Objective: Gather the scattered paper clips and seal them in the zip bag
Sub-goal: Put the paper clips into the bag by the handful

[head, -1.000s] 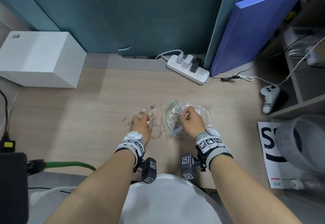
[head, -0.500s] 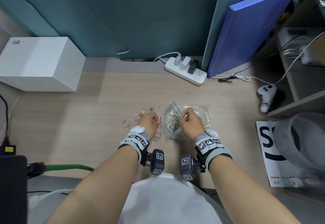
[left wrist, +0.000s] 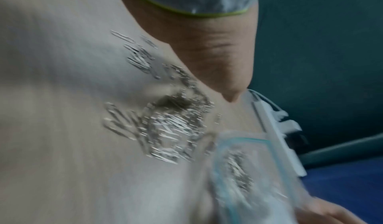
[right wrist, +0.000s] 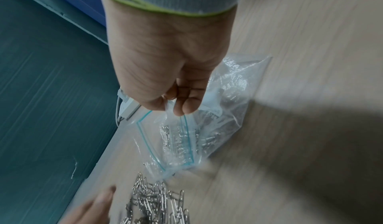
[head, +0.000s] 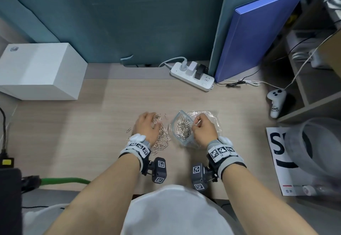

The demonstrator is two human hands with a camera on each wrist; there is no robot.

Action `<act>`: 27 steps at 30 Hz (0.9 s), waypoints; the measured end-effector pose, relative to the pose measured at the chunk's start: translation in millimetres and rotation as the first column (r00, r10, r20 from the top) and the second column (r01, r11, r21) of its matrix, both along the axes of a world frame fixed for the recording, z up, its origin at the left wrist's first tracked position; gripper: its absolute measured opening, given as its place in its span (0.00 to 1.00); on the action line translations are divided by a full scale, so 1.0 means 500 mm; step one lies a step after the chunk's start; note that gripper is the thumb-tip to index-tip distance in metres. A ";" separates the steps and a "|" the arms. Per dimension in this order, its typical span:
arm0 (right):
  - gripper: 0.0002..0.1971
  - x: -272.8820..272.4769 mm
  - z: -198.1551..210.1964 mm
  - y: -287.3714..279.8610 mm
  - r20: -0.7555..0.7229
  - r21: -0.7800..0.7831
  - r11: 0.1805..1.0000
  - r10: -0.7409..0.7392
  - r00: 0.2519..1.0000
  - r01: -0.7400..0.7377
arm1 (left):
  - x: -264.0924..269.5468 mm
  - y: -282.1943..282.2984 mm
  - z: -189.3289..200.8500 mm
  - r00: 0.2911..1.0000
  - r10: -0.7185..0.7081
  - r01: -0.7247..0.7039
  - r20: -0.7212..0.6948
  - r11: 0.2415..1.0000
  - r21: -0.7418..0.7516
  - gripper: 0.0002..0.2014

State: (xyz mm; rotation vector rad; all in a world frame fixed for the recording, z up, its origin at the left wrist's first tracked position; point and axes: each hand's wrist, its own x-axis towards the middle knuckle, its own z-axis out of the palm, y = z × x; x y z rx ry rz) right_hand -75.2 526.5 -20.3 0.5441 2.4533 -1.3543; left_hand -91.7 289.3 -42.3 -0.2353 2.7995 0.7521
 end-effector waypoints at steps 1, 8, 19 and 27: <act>0.10 -0.001 0.000 0.007 0.001 0.009 1.000 0.004 1.000 -0.004 | 0.010 -0.024 -0.015 0.999 0.014 -0.011 0.039 0.998 -0.066 0.27; 0.10 -0.007 -0.018 0.038 0.011 0.037 0.999 -0.037 0.999 0.037 | 0.060 -0.061 -0.086 0.995 0.000 0.016 0.104 0.988 -0.154 0.37; 0.13 -0.010 -0.022 0.056 -0.020 -0.028 0.991 -0.134 0.991 0.133 | 0.063 0.037 -0.107 0.877 -0.481 0.463 -0.005 0.846 -0.265 0.55; 0.07 -0.003 -0.028 0.054 -0.011 -0.043 0.990 -0.136 0.991 0.136 | -0.006 0.071 -0.117 0.896 -0.431 0.391 -0.109 0.881 -0.266 0.36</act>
